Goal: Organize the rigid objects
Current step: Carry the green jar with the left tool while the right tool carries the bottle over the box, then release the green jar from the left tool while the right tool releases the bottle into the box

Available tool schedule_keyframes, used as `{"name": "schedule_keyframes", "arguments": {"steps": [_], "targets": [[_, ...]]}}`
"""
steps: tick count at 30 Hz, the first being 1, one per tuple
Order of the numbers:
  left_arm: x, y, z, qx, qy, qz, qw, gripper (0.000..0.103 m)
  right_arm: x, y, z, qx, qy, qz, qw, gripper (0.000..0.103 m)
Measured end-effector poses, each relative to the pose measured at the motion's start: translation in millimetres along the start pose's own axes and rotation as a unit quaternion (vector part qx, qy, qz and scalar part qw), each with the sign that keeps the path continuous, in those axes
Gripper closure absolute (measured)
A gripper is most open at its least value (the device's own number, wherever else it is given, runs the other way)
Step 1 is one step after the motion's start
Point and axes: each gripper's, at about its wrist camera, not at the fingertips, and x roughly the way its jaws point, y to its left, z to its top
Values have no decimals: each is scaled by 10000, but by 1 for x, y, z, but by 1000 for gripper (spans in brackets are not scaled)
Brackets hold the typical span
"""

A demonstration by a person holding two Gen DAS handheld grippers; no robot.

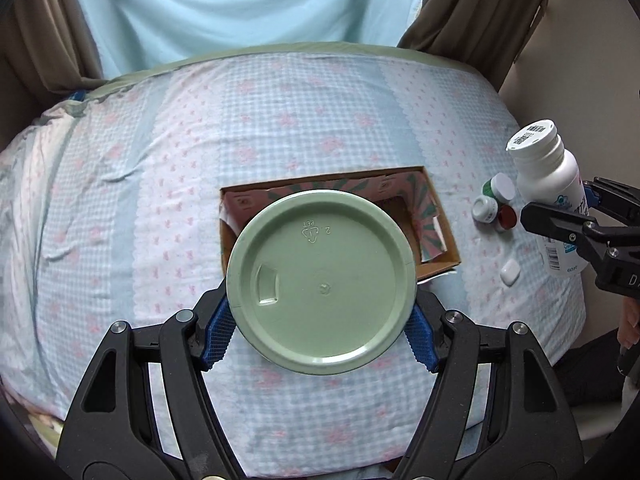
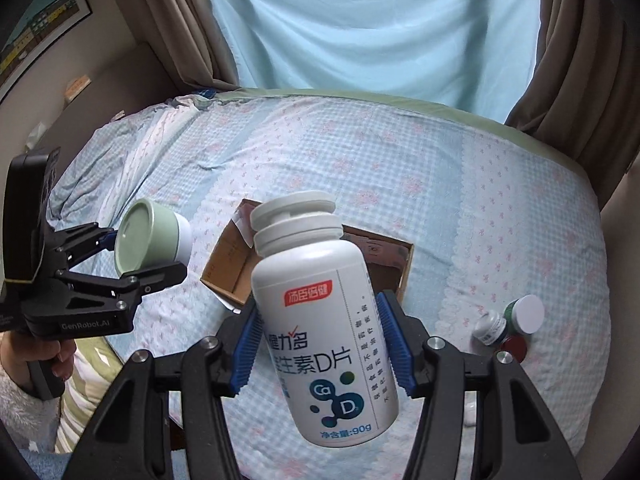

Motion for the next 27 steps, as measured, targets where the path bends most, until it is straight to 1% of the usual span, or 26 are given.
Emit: {"name": "schedule_keyframes", "arguments": {"steps": [6, 12, 17, 23, 27], "targets": [[56, 38, 6, 7, 430, -37, 9991, 34, 54, 10, 8, 696, 188, -122, 9973, 51], [123, 56, 18, -59, 748, -57, 9972, 34, 113, 2, 8, 1240, 469, -174, 9910, 51], [168, 64, 28, -59, 955, -55, 9954, 34, 160, -10, 8, 1599, 708, -147, 9845, 51], [203, 66, 31, 99, 1222, 25, 9925, 34, 201, -23, 7, 1834, 993, -118, 9779, 51], [215, 63, 31, 278, 1315, -32, 9909, 34, 220, -27, 8, 2009, 1129, 63, 9731, 51]]}}
